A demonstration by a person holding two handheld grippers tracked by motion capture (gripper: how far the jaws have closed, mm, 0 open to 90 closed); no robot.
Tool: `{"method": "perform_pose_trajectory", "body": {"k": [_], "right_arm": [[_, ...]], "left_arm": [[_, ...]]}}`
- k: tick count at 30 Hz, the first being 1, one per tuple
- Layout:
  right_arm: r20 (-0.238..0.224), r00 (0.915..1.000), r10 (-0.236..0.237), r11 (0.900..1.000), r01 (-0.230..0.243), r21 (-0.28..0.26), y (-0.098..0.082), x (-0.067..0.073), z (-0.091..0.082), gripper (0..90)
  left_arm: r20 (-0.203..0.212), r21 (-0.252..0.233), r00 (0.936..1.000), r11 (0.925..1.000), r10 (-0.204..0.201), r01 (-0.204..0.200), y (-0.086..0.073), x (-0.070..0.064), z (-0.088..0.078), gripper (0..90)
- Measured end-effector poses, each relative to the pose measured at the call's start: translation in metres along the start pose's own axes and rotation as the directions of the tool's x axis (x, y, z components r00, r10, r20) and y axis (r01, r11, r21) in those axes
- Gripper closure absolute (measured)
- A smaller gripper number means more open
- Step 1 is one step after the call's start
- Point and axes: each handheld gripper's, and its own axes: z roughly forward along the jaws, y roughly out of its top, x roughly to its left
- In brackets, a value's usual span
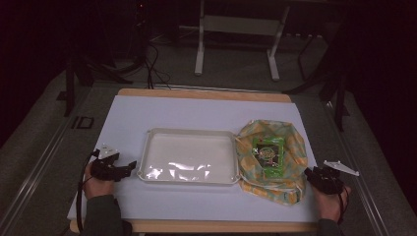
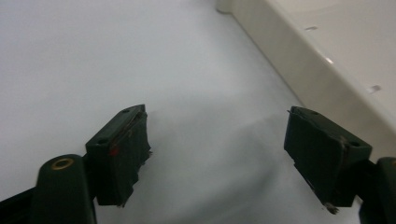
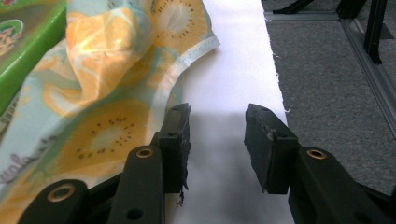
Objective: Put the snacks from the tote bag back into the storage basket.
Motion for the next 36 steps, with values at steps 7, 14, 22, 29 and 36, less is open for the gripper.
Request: {"method": "perform_pose_trajectory", "body": {"k": [7,14,22,29,36], "right_arm": [[-0.018,0.9997,-0.014,1.0,0.014,0.004,0.005,0.006,-0.007,60.4],[-0.036,0.999,-0.024,1.0,0.024,-0.006,0.013,0.006,-0.019,61.3],[-0.058,0.9967,-0.057,0.998,0.057,-0.002,0.026,0.008,-0.036,63.6],[-0.083,0.9901,-0.113,0.993,0.114,0.005,0.037,0.018,-0.047,64.7],[-0.118,0.9839,-0.134,0.991,0.136,0.003,0.047,0.03,-0.051,65.3]], "left_arm": [[0.012,-0.005,0.9999,1.0,0.005,-0.005,0.0,0.0,0.0,21.9],[0.01,-0.01,0.9999,0.9999,0.003,-0.003,0.0,0.0,-0.001,21.9],[0.005,-0.011,0.9998,0.9998,0.017,-0.017,0.0,-0.001,-0.001,22.4],[0.005,-0.01,0.9998,0.9998,0.017,-0.017,0.0,-0.001,-0.001,22.4],[0.007,-0.01,0.9999,0.9998,0.016,-0.015,0.0,-0.001,-0.001,22.5]]}}
